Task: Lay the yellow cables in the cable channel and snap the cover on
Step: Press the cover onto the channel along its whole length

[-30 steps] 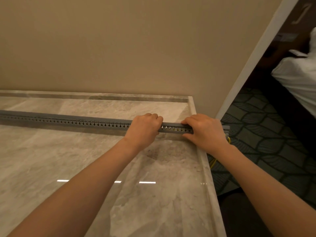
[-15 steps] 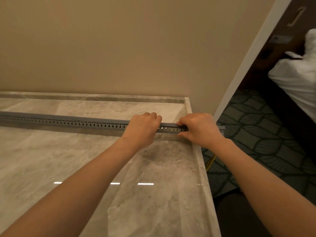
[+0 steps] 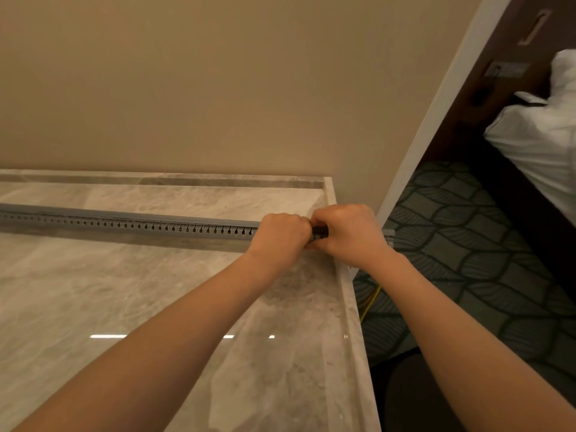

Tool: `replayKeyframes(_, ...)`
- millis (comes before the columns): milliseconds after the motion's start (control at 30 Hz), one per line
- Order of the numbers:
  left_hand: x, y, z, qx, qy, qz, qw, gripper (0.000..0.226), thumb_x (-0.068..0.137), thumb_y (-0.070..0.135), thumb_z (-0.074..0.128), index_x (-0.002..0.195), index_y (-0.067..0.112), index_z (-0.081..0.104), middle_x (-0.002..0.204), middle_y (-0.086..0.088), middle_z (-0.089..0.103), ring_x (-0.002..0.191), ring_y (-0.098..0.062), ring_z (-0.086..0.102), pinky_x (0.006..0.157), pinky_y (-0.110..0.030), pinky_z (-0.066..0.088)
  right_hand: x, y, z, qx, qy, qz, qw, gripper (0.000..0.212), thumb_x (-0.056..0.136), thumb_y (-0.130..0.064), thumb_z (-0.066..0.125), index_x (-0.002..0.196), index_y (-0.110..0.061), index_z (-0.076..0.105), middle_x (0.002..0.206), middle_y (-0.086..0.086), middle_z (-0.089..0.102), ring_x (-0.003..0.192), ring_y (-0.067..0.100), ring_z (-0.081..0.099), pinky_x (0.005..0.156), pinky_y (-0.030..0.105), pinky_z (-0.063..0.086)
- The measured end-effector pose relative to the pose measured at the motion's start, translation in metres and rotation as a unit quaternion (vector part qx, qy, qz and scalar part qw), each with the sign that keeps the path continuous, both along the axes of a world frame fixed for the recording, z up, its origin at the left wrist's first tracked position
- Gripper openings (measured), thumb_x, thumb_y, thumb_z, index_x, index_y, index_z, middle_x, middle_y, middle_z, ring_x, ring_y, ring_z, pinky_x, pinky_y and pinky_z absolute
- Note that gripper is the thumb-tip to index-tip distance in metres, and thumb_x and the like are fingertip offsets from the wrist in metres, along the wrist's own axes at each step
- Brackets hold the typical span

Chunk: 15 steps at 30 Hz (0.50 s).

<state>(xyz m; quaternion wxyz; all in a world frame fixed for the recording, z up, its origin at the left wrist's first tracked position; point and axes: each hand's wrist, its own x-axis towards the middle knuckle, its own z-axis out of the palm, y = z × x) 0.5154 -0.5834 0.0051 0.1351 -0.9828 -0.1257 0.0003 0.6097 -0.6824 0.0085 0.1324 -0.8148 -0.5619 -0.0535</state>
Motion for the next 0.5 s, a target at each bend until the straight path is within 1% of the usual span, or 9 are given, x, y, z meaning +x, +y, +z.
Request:
replayKeyframes(67,-0.001,0.000,0.000,0.004,0.001,-0.008,1.000,0.017,0.095,0.015,0.046,0.109,0.009,0.053,0.106,-0.007,0.064,0.095,-0.027,0.062,0.063,-0.031,0.033,0.001,-0.002,-0.004,0.019,0.007,-0.005,1.000,0.019,0.077,-0.039,0.067,0.084,-0.022,0.067,0.078,-0.002,0.068,0.074,0.021,0.062,0.059,0.028,0.039)
replayKeyframes(100,-0.002,0.000,0.001,0.005,0.001,-0.009,1.000,0.017,0.096,0.016,0.046,0.109,0.010,0.054,0.106,-0.006,0.064,0.095,-0.026,0.062,0.063,-0.031,0.033,0.001,-0.003,-0.006,0.033,0.020,-0.008,0.999,0.019,0.076,-0.038,0.068,0.084,-0.021,0.067,0.079,-0.002,0.069,0.074,0.021,0.062,0.059,0.028,0.041)
replayKeyframes(167,-0.002,0.000,0.001,0.004,0.003,-0.008,1.000,0.016,0.096,0.019,0.046,0.108,0.011,0.054,0.105,-0.006,0.064,0.094,-0.026,0.062,0.064,-0.030,0.032,0.000,-0.005,-0.010,0.061,0.063,-0.012,0.996,0.020,0.074,-0.037,0.072,0.085,-0.021,0.067,0.082,-0.003,0.069,0.077,0.018,0.062,0.062,0.032,0.047)
replayKeyframes(233,-0.002,0.001,0.001,0.002,0.003,-0.007,1.000,0.017,0.096,0.021,0.047,0.108,0.012,0.054,0.105,-0.005,0.064,0.095,-0.026,0.062,0.064,-0.030,0.032,0.000,-0.008,-0.013,0.078,0.101,-0.011,0.992,0.021,0.074,-0.034,0.074,0.087,-0.019,0.067,0.085,-0.003,0.068,0.080,0.016,0.061,0.065,0.033,0.049)
replayKeyframes(300,-0.001,0.001,0.001,0.001,-0.002,-0.004,1.000,0.017,0.096,0.023,0.048,0.107,0.013,0.055,0.104,-0.005,0.064,0.094,-0.026,0.062,0.063,-0.031,0.032,0.001,-0.011,-0.015,0.085,0.120,-0.006,0.989,0.021,0.074,-0.030,0.073,0.090,-0.018,0.067,0.086,-0.002,0.067,0.081,0.016,0.060,0.067,0.033,0.049)
replayKeyframes(400,-0.001,0.001,0.000,-0.005,-0.012,0.000,1.000,0.016,0.095,0.025,0.049,0.104,0.014,0.056,0.102,-0.004,0.065,0.093,-0.025,0.062,0.063,-0.031,0.032,0.004,-0.021,-0.018,0.074,0.117,-0.002,0.990,0.025,0.076,-0.023,0.072,0.100,-0.017,0.067,0.094,-0.001,0.067,0.089,0.015,0.059,0.075,0.035,0.050)
replayKeyframes(500,-0.001,0.001,-0.002,-0.009,-0.019,0.002,1.000,0.016,0.094,0.026,0.050,0.103,0.014,0.057,0.100,-0.004,0.065,0.091,-0.025,0.062,0.063,-0.031,0.033,0.010,-0.037,-0.018,0.058,0.081,-0.020,0.995,0.033,0.075,-0.021,0.074,0.107,-0.018,0.065,0.100,-0.002,0.067,0.094,0.015,0.058,0.079,0.033,0.050)
